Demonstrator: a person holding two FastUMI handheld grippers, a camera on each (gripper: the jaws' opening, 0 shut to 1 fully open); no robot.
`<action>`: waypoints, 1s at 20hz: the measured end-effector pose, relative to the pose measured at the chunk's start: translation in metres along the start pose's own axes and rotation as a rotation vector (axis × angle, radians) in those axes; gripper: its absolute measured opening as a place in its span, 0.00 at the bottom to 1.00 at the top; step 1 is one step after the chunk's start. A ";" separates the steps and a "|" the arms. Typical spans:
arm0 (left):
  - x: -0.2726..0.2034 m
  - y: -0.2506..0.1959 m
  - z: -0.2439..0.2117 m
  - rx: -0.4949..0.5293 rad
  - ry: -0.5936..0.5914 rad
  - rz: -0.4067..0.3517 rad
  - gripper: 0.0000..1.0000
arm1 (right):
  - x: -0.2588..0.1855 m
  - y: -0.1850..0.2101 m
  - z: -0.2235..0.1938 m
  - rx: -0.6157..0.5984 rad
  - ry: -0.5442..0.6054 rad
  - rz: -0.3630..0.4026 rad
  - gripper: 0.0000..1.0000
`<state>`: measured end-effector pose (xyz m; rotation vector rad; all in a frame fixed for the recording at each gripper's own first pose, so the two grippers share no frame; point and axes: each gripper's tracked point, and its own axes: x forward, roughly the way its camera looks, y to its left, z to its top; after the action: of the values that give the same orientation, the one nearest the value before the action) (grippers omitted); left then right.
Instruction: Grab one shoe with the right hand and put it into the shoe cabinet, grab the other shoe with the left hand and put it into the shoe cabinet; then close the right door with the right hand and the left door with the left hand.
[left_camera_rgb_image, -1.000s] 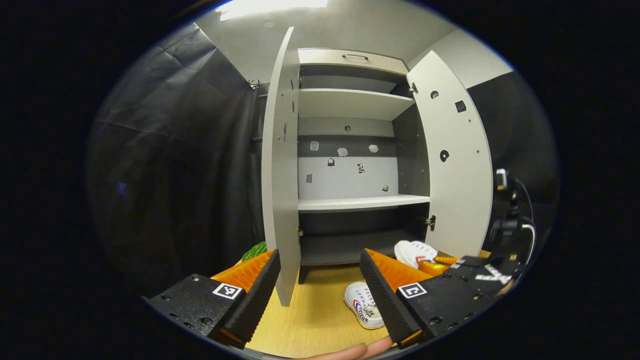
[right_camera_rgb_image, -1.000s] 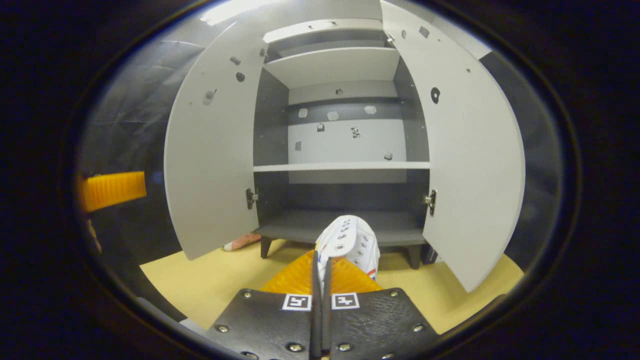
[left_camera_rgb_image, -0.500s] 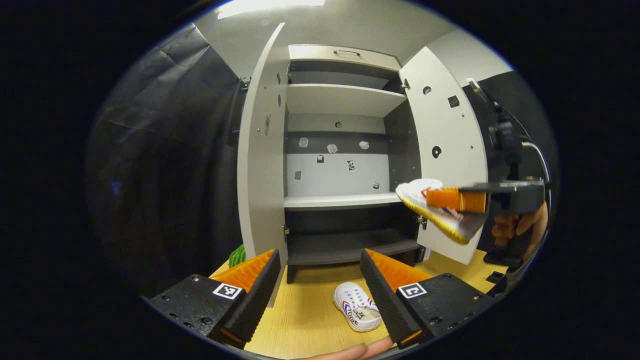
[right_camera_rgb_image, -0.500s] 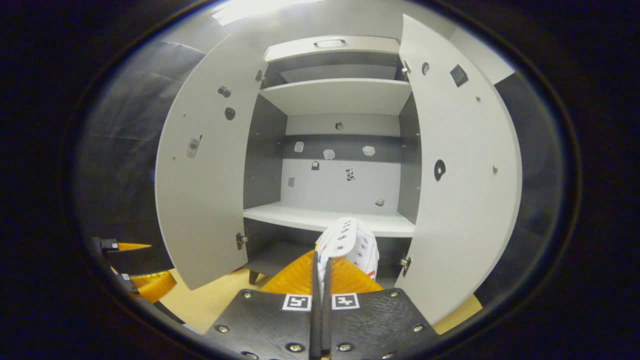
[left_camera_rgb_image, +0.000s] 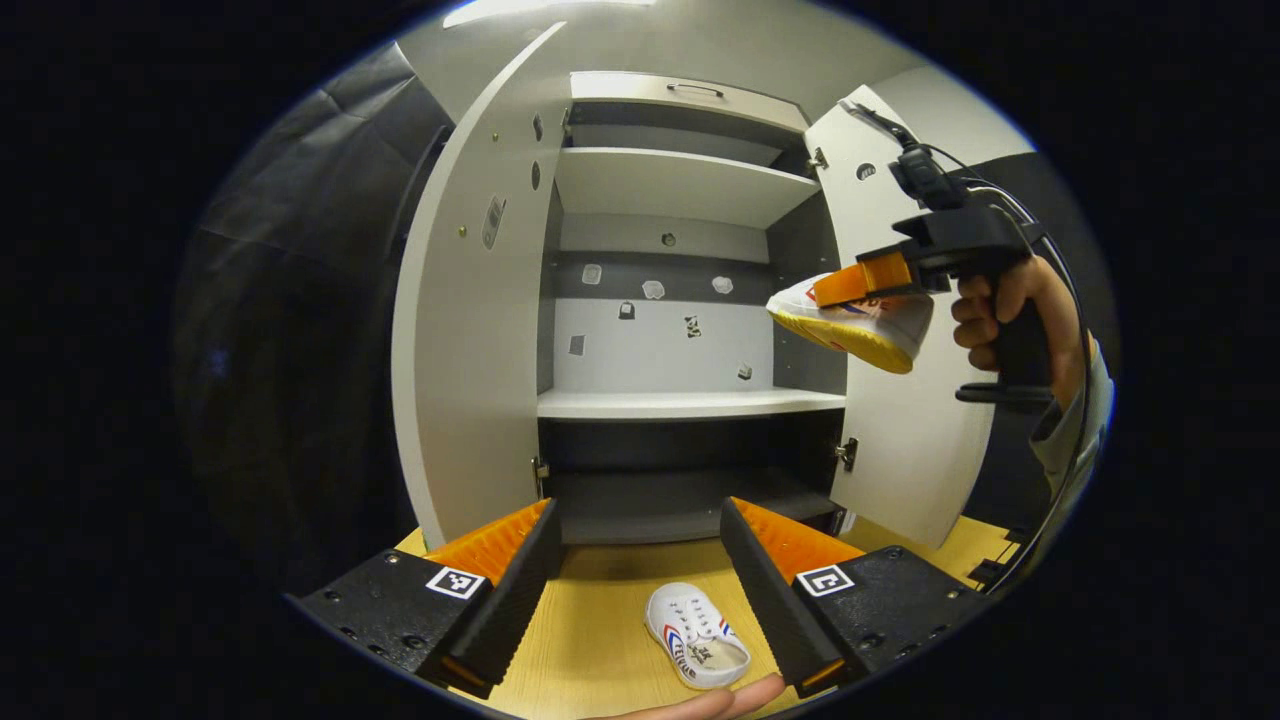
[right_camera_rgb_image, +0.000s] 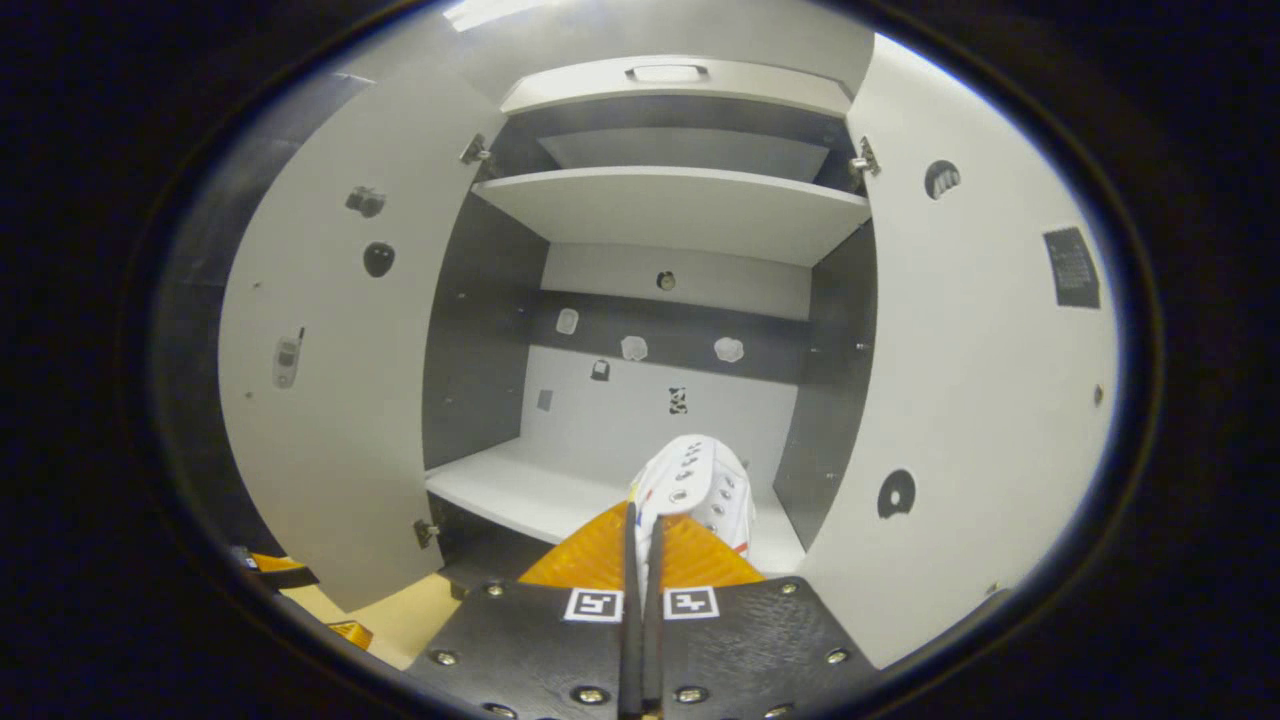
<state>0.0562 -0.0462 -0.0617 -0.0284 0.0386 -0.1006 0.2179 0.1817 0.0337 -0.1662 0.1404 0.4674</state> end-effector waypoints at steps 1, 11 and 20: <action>0.003 -0.001 -0.002 0.003 0.006 -0.005 0.97 | 0.017 -0.002 0.004 -0.008 0.009 -0.008 0.01; 0.051 0.014 -0.023 -0.030 0.056 -0.021 0.98 | 0.161 -0.024 -0.042 -0.107 0.179 -0.078 0.01; 0.059 0.011 -0.058 -0.010 0.125 -0.009 0.98 | 0.204 -0.051 -0.089 -0.071 0.239 -0.071 0.01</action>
<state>0.1138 -0.0431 -0.1222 -0.0325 0.1640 -0.1114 0.4132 0.2092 -0.0822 -0.2955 0.3513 0.3810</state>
